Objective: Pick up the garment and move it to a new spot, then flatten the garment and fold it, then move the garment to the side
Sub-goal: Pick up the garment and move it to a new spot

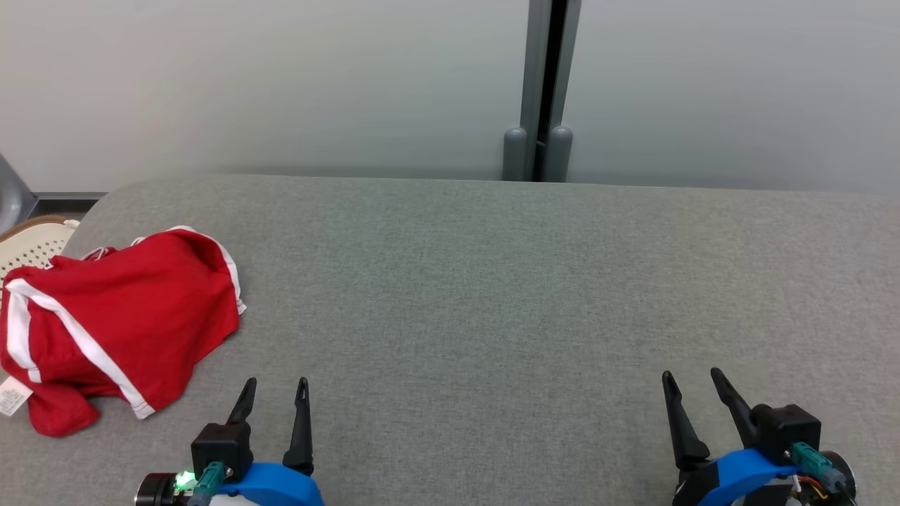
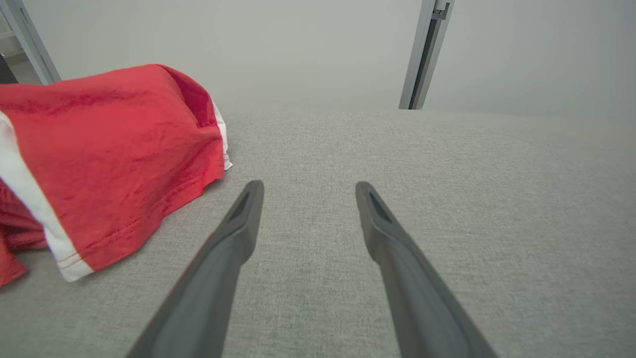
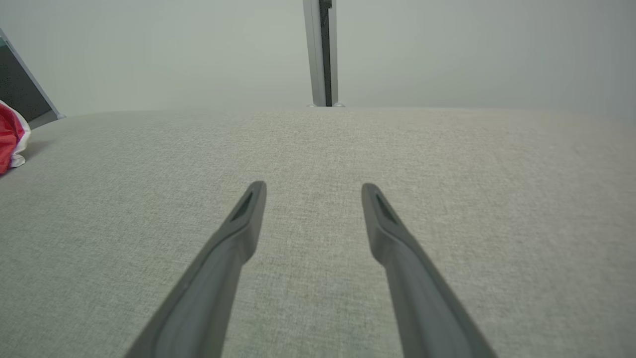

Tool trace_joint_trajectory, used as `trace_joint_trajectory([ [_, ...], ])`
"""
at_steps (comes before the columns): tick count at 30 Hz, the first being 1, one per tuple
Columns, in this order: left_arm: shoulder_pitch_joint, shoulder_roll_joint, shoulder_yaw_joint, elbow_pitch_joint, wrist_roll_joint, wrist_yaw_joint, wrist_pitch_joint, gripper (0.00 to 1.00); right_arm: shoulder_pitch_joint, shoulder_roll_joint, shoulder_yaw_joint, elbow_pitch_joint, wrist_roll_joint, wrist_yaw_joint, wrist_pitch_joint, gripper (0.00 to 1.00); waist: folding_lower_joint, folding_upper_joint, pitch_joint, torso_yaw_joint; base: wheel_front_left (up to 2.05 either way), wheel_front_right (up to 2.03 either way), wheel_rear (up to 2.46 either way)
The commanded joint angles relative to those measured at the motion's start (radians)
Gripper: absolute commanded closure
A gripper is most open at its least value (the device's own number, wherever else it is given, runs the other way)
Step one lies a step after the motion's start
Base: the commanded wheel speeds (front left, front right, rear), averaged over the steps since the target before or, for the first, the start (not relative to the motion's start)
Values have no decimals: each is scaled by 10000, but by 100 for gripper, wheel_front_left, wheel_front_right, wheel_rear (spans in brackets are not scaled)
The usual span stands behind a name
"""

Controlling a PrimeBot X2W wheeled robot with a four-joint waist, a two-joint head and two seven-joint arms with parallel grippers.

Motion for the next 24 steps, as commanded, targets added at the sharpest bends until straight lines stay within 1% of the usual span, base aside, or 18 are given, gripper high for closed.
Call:
trace_joint_trajectory([
  [1, -18, 20, 65, 29, 210, 75, -68, 0, 114, -3, -20, 32, -189, 4, -83, 0, 0, -1, 45, 134, 0, 0, 0],
  [5, -114, -12, 141, 87, 448, 90, -147, 0, 140, -6, -38, 58, -502, 4, -156, 0, 0, -1, 180, 663, 0, 0, 0],
  [7, -149, -18, 205, 133, 571, 99, -175, 0, 89, -5, -15, 68, -633, 4, -198, 0, 0, -1, 257, 1045, 0, 0, 0],
  [14, -17, -40, 642, 163, 497, 130, -199, 0, -137, -6, 156, 94, -459, 4, -213, 0, 0, -1, 495, 2661, 0, 0, 0],
  [17, 135, 17, 962, 140, 466, 145, -198, 0, -314, -10, 401, 111, -406, 4, -213, 0, 0, -1, 544, 3214, 0, 0, 0],
  [20, 308, 36, 1253, 95, 441, 171, -199, 0, -412, -12, 620, 175, -366, 3, -209, 0, 0, -1, 579, 3599, 0, 0, 0],
  [24, 459, 43, 1624, 63, 408, 125, -199, 0, -524, -15, 860, 245, -307, 3, -207, 0, 0, -1, 629, 3852, 0, 0, 0],
])
